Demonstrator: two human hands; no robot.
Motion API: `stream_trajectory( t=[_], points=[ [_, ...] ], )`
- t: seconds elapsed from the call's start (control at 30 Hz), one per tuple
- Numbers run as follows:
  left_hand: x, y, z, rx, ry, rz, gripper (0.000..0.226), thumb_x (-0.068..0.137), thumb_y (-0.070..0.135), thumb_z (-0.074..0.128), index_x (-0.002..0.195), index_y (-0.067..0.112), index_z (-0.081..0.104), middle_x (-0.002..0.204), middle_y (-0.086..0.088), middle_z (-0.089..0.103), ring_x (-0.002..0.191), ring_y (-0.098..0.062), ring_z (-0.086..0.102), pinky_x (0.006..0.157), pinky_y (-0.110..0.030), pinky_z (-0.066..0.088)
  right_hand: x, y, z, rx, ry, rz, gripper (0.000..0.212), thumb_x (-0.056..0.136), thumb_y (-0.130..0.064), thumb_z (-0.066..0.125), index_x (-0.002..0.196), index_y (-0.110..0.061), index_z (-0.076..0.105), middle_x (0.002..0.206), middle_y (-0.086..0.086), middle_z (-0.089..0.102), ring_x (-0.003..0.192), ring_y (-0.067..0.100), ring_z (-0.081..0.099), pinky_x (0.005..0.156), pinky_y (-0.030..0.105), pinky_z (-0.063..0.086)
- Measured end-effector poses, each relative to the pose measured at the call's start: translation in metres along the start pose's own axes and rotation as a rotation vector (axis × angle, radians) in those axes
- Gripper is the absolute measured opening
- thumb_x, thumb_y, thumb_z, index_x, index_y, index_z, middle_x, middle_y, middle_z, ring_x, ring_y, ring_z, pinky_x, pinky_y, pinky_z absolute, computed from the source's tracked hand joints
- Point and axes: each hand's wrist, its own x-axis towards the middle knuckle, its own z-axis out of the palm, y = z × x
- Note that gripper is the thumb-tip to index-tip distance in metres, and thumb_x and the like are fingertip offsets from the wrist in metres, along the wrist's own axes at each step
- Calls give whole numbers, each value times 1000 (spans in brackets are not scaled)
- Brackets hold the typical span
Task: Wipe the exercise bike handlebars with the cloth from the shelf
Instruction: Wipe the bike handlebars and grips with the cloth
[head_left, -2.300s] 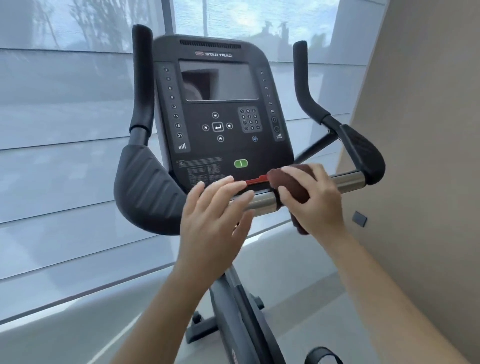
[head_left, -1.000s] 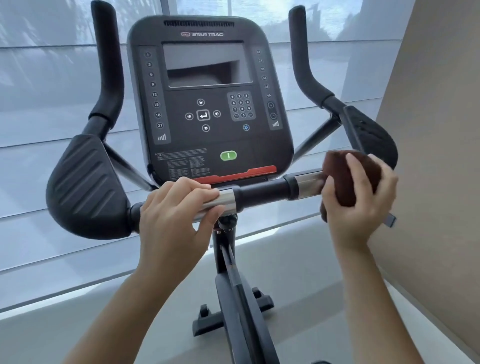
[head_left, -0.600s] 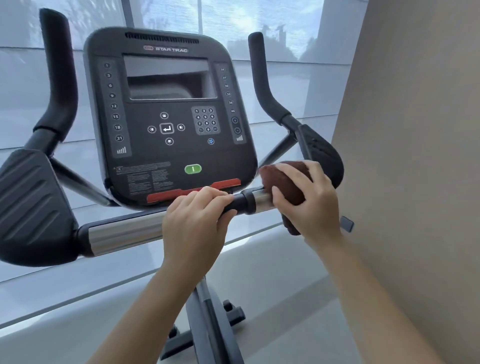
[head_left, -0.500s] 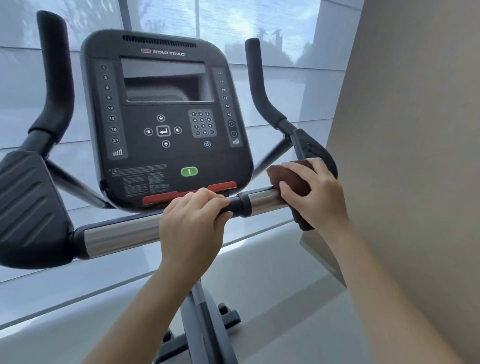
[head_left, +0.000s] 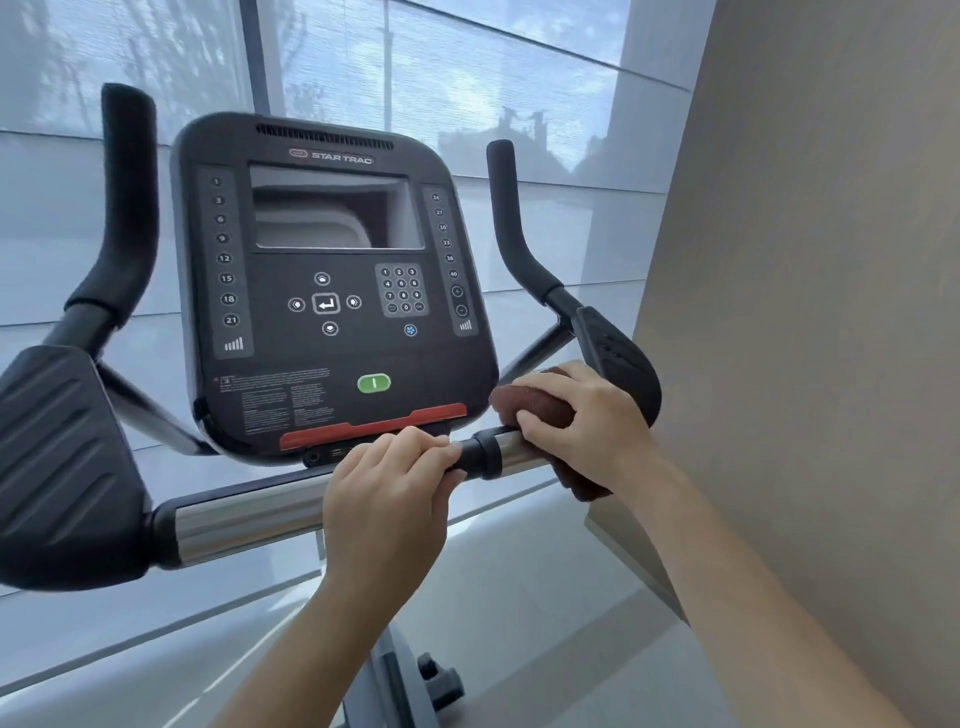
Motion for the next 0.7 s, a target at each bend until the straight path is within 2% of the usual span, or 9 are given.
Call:
stream_trajectory(
  t=[0.1,0.17,0.23,0.33,0.43,0.57,0.7],
  points=[
    [-2,-2,2,19,15,34,11,76,19,68,82,11,74,77,0,71,64,-23,64,60,-30,49,1,-16,15,5,-43,-81,33,80,-39,60,113,-38,60,106,-8,56,89,10,54,75,19,42],
    [-3,-5,2,36,20,58,13,77,20,68,83,11,74,77,1,71,66,-21,65,60,-31,50,4,-20,17,26,-98,-113,32,79,-42,58,111,-42,59,102,-11,55,87,9,54,72,19,42],
    [-4,-6,2,39,20,69,13,77,21,68,84,11,74,78,0,71,65,-22,65,59,-32,52,13,-11,7,27,-179,-96,29,77,-43,56,106,-45,59,98,-13,57,86,7,55,75,23,44],
    [-3,-6,3,38,16,62,13,77,20,68,84,11,74,78,0,71,63,-23,63,56,-32,51,28,11,-15,-86,-268,-1,21,77,-41,55,97,-47,62,89,-14,62,83,6,59,69,18,41],
    [-3,-6,4,51,28,67,11,78,20,68,84,11,73,77,0,70,62,-23,62,55,-33,50,27,16,-15,-99,-224,7,20,78,-39,56,95,-47,62,90,-13,62,83,7,58,66,13,37],
    [-4,-7,7,69,56,88,11,79,19,67,84,12,73,78,1,70,64,-21,63,62,-30,43,9,-12,14,8,-78,-115,31,75,-44,55,105,-43,61,95,-12,58,84,9,56,75,23,45],
    [-4,-7,5,76,53,110,12,81,20,66,85,11,74,80,0,71,66,-22,65,61,-31,48,13,-12,10,5,-105,-111,28,79,-40,58,107,-42,61,97,-7,60,86,12,57,82,31,48]
  ],
)
